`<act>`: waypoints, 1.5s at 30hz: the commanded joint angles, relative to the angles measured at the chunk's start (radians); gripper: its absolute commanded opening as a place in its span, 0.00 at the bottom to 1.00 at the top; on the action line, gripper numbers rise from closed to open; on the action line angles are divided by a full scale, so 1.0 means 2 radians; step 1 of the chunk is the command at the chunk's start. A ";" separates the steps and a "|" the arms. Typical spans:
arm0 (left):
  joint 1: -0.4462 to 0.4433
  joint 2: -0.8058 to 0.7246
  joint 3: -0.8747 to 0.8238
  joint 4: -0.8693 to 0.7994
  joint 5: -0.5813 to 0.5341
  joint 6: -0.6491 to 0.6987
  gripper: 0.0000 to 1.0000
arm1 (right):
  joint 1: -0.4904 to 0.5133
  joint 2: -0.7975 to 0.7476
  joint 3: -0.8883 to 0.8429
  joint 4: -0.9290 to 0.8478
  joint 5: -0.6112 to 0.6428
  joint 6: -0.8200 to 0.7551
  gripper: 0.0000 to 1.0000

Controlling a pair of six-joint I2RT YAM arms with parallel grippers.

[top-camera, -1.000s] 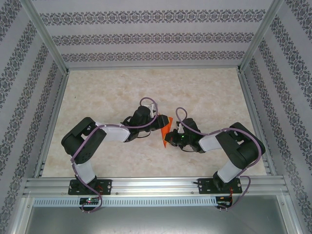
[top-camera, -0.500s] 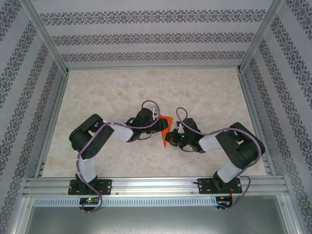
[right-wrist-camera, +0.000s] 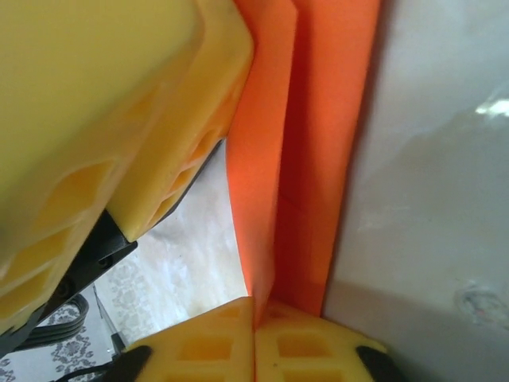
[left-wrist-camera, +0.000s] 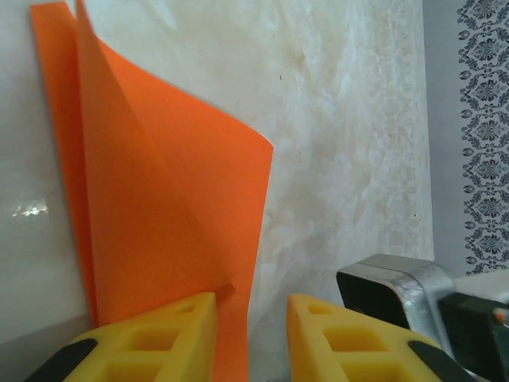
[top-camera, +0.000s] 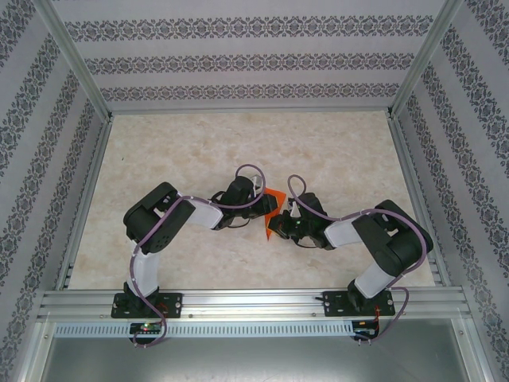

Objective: Fold a paper plane with a square sheet of paper (pick it up from the middle)
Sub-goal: Fold the wing for the fifth time at the center of the table.

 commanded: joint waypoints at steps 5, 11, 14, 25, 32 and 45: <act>0.007 0.026 0.013 -0.048 0.007 0.016 0.28 | 0.006 -0.069 0.000 -0.091 0.049 -0.023 0.24; 0.007 0.029 0.017 -0.051 0.012 0.017 0.28 | 0.007 -0.165 0.002 -0.198 0.101 -0.042 0.31; 0.007 0.029 0.018 -0.051 0.016 0.017 0.28 | 0.012 -0.186 0.000 -0.180 0.086 -0.036 0.20; 0.006 0.030 0.022 -0.060 0.017 0.018 0.28 | 0.043 -0.097 0.028 -0.074 0.056 -0.004 0.00; 0.007 0.030 0.022 -0.062 0.018 0.019 0.28 | 0.030 -0.080 0.025 -0.091 0.060 -0.016 0.00; 0.007 0.033 0.023 -0.061 0.021 0.018 0.28 | 0.019 -0.039 0.004 -0.051 0.022 -0.007 0.00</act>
